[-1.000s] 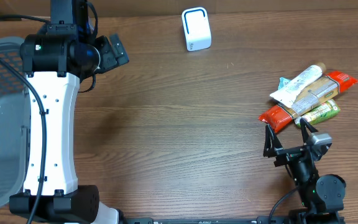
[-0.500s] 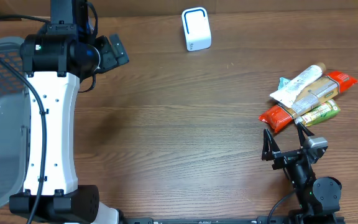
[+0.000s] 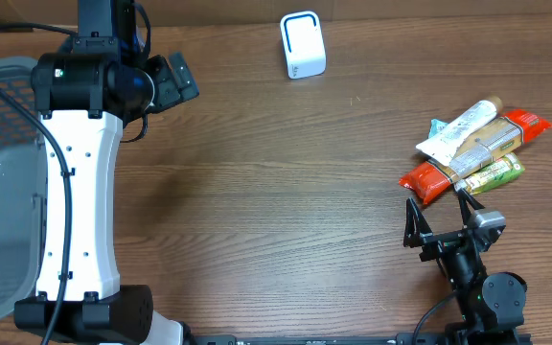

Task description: Scan the item barcode

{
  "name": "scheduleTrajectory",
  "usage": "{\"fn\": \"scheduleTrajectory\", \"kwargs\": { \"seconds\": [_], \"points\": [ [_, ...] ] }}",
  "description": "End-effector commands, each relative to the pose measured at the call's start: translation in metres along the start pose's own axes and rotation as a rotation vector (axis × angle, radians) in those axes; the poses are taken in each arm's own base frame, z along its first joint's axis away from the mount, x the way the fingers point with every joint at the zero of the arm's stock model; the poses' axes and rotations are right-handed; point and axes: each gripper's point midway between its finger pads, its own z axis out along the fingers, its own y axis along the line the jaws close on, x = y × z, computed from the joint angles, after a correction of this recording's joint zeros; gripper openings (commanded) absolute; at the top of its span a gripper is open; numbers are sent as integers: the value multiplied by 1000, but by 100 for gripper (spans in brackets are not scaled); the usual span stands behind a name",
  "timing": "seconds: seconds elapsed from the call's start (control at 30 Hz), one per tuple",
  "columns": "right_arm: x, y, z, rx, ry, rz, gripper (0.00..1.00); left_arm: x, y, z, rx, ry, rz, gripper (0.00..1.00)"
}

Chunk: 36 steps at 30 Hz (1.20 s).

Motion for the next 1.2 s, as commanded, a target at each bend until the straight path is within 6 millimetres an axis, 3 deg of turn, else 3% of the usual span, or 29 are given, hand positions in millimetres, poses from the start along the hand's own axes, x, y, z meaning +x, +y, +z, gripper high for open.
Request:
{"fn": "scheduleTrajectory", "kwargs": {
  "seconds": [0.0,0.13,0.37,0.57,0.73,0.8,1.03,1.17],
  "points": [
    [1,2,0,-12,-5,-2,100,-2,-1,-3,2,-11,16,100],
    [1,2,0,-12,-5,-2,100,-1,-5,-26,28,-60,29,100],
    [1,2,0,-12,-5,-2,100,-12,-4,-105,108,-347,27,100],
    [1,2,0,-12,-5,-2,100,14,-9,-139,265,-569,205,100],
    [1,2,0,-12,-5,-2,100,52,-7,-139,339,-779,428,100],
    [1,2,0,-12,-5,-1,100,75,1,-131,356,-867,494,99],
    [1,2,0,-12,-5,-2,100,120,22,-86,347,-1028,551,100],
    [1,2,0,-12,-5,-2,100,134,39,-55,349,-1101,488,99]
  ]
}}
